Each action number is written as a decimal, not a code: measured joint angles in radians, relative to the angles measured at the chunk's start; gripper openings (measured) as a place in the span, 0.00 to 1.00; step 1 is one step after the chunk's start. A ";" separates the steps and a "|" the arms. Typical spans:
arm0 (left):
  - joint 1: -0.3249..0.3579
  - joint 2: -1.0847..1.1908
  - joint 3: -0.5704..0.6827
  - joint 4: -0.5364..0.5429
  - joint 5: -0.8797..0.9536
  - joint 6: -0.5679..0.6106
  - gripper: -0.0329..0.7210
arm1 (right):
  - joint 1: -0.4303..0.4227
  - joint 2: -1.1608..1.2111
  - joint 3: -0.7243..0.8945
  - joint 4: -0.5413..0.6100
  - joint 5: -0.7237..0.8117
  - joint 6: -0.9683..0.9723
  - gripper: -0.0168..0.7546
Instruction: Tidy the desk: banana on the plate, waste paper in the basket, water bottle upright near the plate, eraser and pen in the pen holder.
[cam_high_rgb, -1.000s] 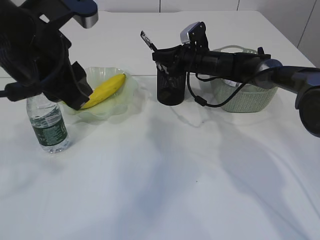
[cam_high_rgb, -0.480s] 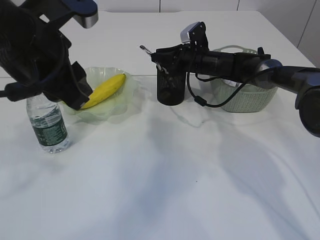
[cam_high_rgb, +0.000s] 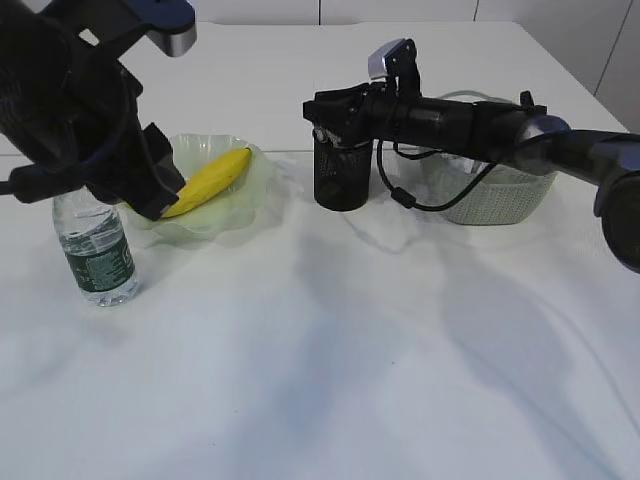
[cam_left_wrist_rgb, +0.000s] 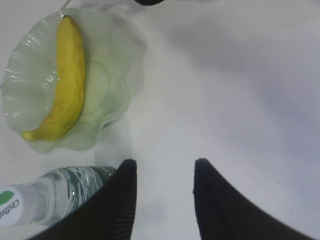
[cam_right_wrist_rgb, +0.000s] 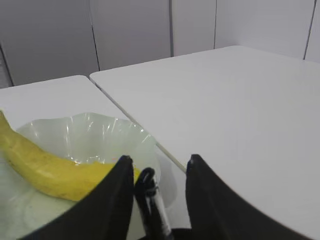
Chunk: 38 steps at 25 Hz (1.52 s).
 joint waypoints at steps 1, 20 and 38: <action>0.000 0.000 0.000 0.000 0.000 0.000 0.40 | -0.003 0.000 -0.008 0.000 0.006 0.011 0.38; 0.000 0.000 0.000 0.024 0.010 0.000 0.40 | -0.072 -0.143 -0.181 -0.204 0.131 0.348 0.47; 0.000 -0.057 0.000 0.036 0.016 -0.082 0.40 | -0.076 -0.576 -0.183 -0.971 0.238 1.183 0.47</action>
